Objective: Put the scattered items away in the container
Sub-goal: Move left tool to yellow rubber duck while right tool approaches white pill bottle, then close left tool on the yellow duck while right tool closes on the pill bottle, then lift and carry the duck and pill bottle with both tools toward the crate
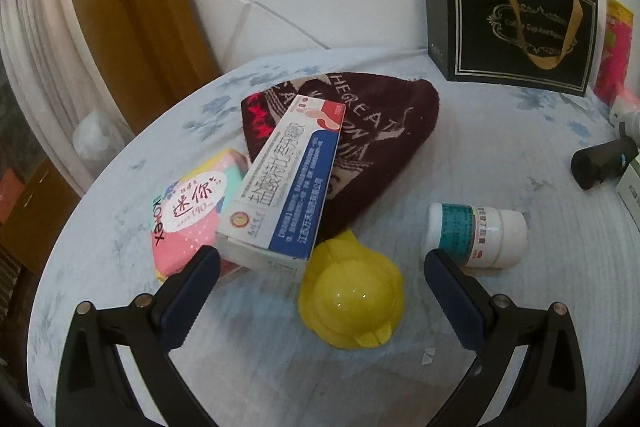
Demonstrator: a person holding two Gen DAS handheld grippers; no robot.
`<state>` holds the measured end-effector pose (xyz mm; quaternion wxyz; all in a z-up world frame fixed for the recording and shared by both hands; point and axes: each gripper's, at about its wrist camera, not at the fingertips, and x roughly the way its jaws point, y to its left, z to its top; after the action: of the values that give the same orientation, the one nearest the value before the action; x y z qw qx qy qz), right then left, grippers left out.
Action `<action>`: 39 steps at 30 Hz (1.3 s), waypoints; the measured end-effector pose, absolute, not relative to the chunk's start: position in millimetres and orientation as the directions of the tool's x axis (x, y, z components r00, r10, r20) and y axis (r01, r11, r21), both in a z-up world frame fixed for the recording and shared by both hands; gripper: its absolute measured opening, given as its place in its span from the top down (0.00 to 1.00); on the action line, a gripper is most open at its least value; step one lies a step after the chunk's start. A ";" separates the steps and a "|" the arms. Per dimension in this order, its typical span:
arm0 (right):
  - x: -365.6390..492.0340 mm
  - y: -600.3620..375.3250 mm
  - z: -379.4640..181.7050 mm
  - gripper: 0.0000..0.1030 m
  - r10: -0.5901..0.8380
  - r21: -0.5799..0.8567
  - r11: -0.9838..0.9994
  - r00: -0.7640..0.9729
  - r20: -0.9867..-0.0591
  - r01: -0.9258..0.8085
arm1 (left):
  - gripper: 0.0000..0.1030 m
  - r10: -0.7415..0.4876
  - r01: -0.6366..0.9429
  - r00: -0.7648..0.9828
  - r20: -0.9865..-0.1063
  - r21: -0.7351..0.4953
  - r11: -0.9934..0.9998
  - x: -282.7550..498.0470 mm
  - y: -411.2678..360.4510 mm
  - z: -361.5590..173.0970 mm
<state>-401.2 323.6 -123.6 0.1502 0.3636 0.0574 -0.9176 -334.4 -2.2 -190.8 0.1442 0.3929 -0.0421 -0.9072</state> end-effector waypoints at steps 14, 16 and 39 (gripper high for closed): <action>-479.3 355.6 -186.0 0.54 -0.147 0.083 -0.988 -0.614 -0.776 0.132 | 0.05 -0.255 0.216 -0.632 -0.732 0.149 -0.965 -346.4 -11.4 -198.8; -481.2 358.8 -189.5 0.56 -0.136 0.075 -0.989 -0.601 -0.787 0.125 | 0.22 -0.230 0.195 -0.609 -0.759 0.138 -0.971 -348.7 -10.2 -203.8; -410.0 335.1 -144.6 0.56 -0.239 0.117 -0.967 -0.660 -0.712 0.225 | 0.50 -0.169 0.122 -0.691 -0.703 0.117 -0.986 -276.4 -13.0 -177.2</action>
<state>-410.0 335.1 -144.6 0.1273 0.3921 -0.0094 -0.9110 -276.4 -13.0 -177.2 0.0791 0.3849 -0.0303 -0.9191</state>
